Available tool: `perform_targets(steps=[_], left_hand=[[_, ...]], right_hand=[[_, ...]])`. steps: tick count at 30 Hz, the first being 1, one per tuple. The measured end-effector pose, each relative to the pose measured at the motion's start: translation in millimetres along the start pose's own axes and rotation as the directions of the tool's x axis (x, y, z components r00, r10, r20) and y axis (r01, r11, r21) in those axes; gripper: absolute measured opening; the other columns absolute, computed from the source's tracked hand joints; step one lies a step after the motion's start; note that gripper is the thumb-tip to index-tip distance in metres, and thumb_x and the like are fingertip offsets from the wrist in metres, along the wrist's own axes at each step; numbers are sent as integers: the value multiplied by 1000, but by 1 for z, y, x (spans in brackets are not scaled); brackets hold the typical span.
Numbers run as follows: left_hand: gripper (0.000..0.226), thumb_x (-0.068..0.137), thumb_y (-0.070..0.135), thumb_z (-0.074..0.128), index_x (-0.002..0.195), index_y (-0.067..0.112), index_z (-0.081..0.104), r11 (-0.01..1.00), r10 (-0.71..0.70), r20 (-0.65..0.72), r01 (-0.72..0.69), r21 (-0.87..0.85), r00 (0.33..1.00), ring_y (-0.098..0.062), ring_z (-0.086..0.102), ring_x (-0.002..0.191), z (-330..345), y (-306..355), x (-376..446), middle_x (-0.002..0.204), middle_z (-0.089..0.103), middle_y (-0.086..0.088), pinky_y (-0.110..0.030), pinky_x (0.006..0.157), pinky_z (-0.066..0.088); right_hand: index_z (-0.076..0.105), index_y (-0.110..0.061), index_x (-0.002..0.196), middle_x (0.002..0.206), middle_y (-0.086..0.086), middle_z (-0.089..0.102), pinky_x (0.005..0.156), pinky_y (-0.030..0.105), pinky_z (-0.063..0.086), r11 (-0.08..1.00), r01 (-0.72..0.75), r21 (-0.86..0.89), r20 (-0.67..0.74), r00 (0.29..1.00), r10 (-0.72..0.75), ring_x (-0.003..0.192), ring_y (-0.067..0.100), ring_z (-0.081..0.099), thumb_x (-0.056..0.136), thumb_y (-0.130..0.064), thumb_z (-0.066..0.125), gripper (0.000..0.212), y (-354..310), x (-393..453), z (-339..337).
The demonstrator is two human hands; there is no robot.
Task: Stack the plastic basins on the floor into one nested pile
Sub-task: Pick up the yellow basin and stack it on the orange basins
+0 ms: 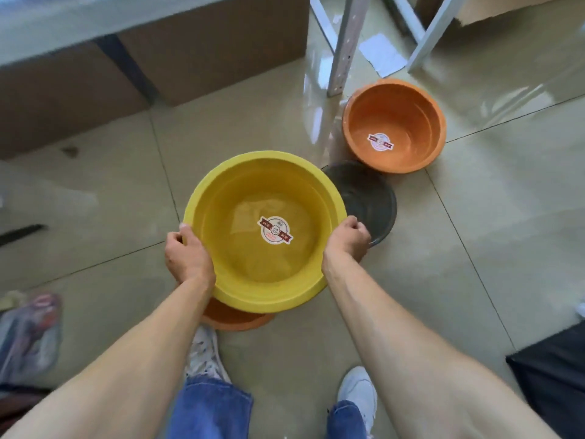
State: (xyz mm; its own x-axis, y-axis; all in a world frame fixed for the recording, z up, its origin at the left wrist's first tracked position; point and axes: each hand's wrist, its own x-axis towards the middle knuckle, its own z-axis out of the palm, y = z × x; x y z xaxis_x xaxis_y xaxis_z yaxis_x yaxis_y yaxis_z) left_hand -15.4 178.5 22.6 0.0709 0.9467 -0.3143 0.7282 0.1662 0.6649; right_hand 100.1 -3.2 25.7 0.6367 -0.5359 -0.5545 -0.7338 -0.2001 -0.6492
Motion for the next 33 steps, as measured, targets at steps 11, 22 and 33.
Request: perform_targets(steps=[11, 22, 33], left_hand=[[36, 97, 32, 41, 91, 1, 59, 981, -188, -124, 193, 30, 974, -33, 52, 82, -41, -91, 50, 97, 64, -28, -34, 70, 36], [33, 93, 12, 43, 112, 4, 68, 944, -321, -88, 326, 48, 943, -40, 62, 105, -6, -130, 66, 115, 68, -23, -37, 91, 48], [37, 91, 8, 44, 125, 9, 59, 900, -233, -60, 238, 365, 971, -40, 45, 126, 23, -83, 76, 135, 45, -22, -46, 105, 38]], right_hand=[[67, -4, 93, 108, 24, 69, 80, 38, 47, 982, 24, -189, 142, 990, 3, 91, 39, 61, 98, -26, 38, 37, 70, -44, 67], [74, -5, 98, 105, 18, 72, 86, 36, 49, 975, -30, -218, 66, 997, 45, 100, 36, 65, 95, -17, 56, 22, 107, -20, 86], [73, -11, 98, 106, 12, 73, 79, 25, 42, 968, -124, -217, 58, 988, 140, 100, 31, 67, 93, -15, 61, 13, 90, -1, 91]])
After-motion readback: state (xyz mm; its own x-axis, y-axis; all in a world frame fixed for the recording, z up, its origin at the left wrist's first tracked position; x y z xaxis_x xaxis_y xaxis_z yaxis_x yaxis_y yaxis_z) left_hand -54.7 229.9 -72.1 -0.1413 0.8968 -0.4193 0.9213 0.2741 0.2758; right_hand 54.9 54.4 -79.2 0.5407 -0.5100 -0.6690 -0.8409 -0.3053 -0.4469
